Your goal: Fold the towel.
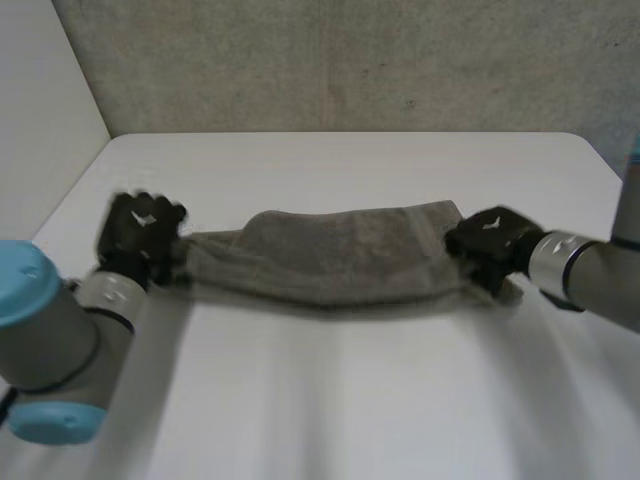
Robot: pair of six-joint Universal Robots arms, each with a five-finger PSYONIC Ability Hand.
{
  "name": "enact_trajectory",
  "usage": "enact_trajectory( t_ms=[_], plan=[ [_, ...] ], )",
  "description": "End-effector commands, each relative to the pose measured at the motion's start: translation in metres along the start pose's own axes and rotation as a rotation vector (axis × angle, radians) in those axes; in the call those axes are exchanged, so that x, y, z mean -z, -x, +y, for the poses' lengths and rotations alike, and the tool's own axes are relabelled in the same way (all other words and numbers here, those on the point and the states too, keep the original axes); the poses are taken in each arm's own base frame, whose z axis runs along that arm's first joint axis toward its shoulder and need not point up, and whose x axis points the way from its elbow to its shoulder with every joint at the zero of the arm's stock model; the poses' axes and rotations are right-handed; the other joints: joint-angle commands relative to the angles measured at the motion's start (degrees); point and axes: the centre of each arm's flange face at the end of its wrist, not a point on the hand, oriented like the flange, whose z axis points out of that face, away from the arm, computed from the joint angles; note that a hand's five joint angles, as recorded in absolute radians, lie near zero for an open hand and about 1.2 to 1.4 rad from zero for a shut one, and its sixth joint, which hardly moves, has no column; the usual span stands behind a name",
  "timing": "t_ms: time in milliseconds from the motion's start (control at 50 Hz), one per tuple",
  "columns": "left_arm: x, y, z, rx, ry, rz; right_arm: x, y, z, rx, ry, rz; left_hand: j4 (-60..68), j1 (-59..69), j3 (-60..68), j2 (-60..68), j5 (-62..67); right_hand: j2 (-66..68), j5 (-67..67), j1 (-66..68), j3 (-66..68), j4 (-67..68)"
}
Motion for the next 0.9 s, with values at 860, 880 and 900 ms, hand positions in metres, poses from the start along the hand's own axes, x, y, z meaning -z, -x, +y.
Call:
enact_trajectory(
  t_ms=[860, 880, 900],
  plan=[
    [-0.100, 0.079, -0.080, 0.406, -0.204, -0.017, -0.011, -0.096, -0.116, 0.276, -0.547, 0.549, -6.5, -2.2, -8.2, -5.4, -14.2, 5.5, 4.5, 6.2, 3.5, 3.4],
    [-0.101, 0.089, -0.096, 0.449, -0.297, -0.049, 0.003, -0.100, -0.132, 0.283, -0.644, 0.614, -6.5, -2.2, -8.2, -5.4, -14.2, 5.5, 4.5, 6.2, 3.5, 3.4],
    [-0.101, 0.089, -0.097, 0.450, -0.298, -0.049, 0.003, -0.100, -0.132, 0.283, -0.645, 0.615, -6.5, -2.2, -8.2, -5.4, -14.2, 5.5, 4.5, 6.2, 3.5, 3.4]
  ],
)
